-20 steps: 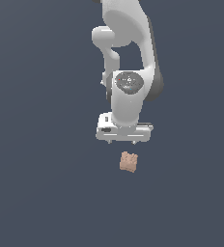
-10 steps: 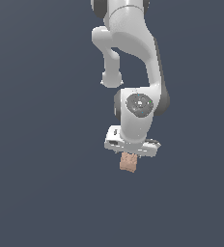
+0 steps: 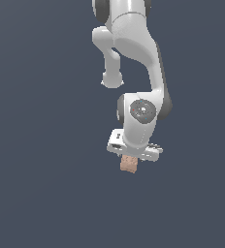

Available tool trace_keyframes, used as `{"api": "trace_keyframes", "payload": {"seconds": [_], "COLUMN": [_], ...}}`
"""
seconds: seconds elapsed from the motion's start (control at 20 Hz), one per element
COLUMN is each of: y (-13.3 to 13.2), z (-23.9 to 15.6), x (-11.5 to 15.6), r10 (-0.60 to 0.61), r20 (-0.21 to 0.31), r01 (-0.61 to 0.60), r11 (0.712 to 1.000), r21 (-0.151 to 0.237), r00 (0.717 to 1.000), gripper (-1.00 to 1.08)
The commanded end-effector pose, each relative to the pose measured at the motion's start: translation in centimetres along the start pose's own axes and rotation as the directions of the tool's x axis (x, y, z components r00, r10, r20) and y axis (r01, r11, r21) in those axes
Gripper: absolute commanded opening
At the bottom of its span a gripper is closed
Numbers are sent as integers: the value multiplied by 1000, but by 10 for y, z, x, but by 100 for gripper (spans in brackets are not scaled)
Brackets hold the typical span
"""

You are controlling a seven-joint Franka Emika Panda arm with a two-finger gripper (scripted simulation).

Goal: Pick up the object and move it to a goal position.

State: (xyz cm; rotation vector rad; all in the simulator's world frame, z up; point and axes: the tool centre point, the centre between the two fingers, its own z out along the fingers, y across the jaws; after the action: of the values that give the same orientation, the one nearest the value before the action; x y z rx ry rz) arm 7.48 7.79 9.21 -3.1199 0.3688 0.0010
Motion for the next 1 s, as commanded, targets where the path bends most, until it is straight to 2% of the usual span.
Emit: {"api": "trace_keyframes", "payload": {"seconds": [0.0,0.45,0.75,0.8,0.95], "y": [0,0,0,0,0], "z": [3,45,50,50,50], "x": [0,-1,1,1,1], "r10": [0,4,5,5,5], "r20": [0,0,-1,-1,-1], "r01": [0,-4,-5,-5,-5], "r11": [1000,1000,1000,1000,1000], "r21": [0,0,0,0,0], "r00": [1000,1000,1000,1000,1000], "gripper": [100,100,100,-100,-100]}}
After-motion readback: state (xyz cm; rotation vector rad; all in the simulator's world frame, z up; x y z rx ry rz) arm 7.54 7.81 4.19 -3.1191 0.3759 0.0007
